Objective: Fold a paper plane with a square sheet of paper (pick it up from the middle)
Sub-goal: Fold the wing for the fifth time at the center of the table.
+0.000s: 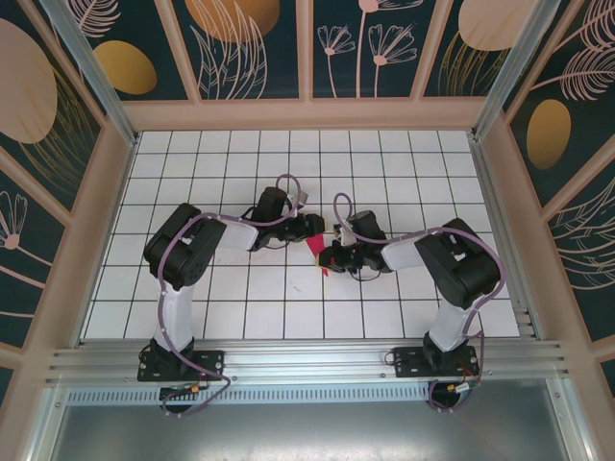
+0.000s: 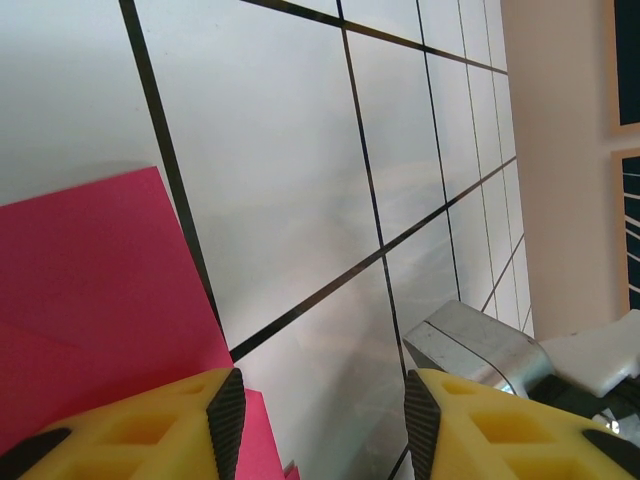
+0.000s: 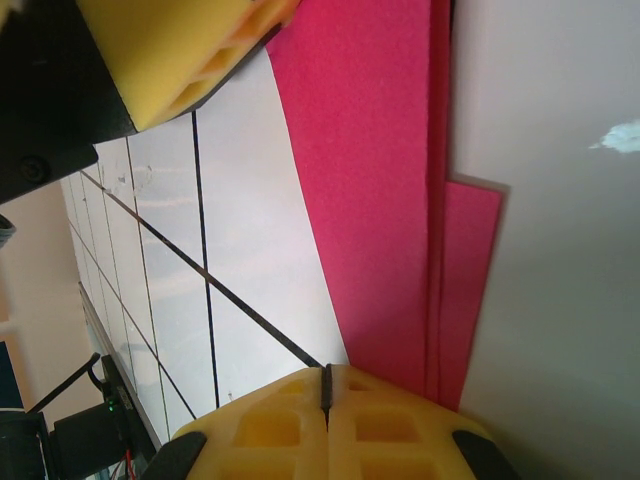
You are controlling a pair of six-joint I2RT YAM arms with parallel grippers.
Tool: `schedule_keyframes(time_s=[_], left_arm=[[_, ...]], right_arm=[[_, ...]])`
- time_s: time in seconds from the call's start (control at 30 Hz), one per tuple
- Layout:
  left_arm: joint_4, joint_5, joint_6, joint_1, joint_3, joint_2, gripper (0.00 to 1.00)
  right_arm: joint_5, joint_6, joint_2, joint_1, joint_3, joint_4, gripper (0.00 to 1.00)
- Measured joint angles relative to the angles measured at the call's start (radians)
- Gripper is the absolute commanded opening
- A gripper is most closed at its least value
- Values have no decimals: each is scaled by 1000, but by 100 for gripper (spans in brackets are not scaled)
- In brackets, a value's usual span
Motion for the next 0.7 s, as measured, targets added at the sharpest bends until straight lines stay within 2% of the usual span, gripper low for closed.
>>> schedule_keyframes(time_s=[0.37,0.7], left_arm=[[6,47,21,16,22,22,50],[45,41,57,76,31,39,51]], right_arm=[[3,0,0,-2,0,2,0],[3,0,0,-3,0,3,0]])
